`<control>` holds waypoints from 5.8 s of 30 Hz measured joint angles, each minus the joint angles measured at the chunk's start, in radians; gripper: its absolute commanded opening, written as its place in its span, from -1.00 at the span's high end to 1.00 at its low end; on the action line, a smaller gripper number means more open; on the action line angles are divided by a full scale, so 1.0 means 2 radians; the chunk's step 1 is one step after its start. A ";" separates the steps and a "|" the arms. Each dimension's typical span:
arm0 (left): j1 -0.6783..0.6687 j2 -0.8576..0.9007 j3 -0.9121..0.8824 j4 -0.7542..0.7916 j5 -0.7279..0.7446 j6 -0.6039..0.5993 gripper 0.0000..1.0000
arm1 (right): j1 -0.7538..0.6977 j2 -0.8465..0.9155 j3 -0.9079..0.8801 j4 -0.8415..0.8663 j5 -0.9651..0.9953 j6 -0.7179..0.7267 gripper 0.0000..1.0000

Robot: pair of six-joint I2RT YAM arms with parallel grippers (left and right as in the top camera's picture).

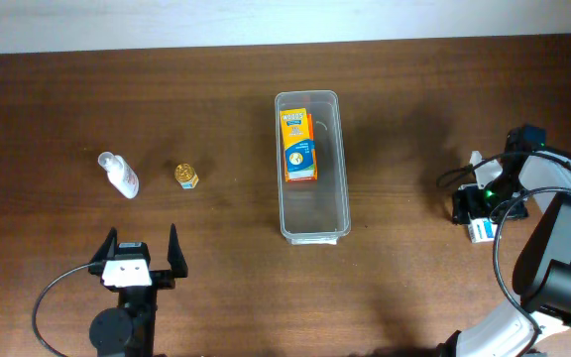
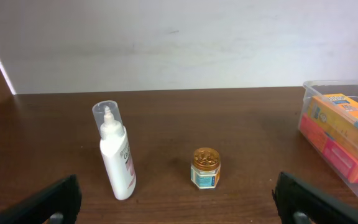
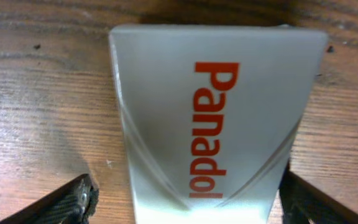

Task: Pack container
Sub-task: 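Lower the right gripper over the white Panadol box and grasp it, then lift the Panadol box and carry it left over the container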

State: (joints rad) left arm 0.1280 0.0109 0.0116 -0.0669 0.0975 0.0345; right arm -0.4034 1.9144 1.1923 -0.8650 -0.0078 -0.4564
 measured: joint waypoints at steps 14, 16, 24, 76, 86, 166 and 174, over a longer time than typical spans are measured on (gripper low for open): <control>0.000 0.000 0.000 0.000 0.000 0.000 -0.99 | 0.000 0.000 -0.001 0.006 0.002 0.010 -0.08; 0.000 0.000 0.000 0.000 0.000 0.000 -0.99 | 0.000 0.000 -0.001 0.007 0.002 0.015 -0.05; 0.000 0.000 0.000 0.000 0.000 0.000 -0.99 | 0.000 0.000 0.001 -0.006 0.001 0.035 -0.04; 0.000 0.000 0.000 0.000 0.000 0.000 -0.99 | 0.000 0.002 0.065 -0.062 -0.022 0.052 -0.30; 0.000 0.000 0.000 0.000 0.000 0.000 -0.99 | 0.000 0.002 0.033 -0.044 -0.023 0.052 -0.29; 0.000 0.000 0.000 0.000 0.000 0.000 -0.99 | 0.281 0.004 0.332 -0.313 -0.116 0.216 0.33; 0.000 0.000 0.000 0.000 0.000 0.000 -0.99 | 0.360 0.004 0.332 -0.318 -0.121 0.317 0.33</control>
State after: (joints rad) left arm 0.1280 0.0109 0.0116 -0.0669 0.0975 0.0345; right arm 0.3161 1.9221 1.8565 -1.5009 -0.2501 0.1768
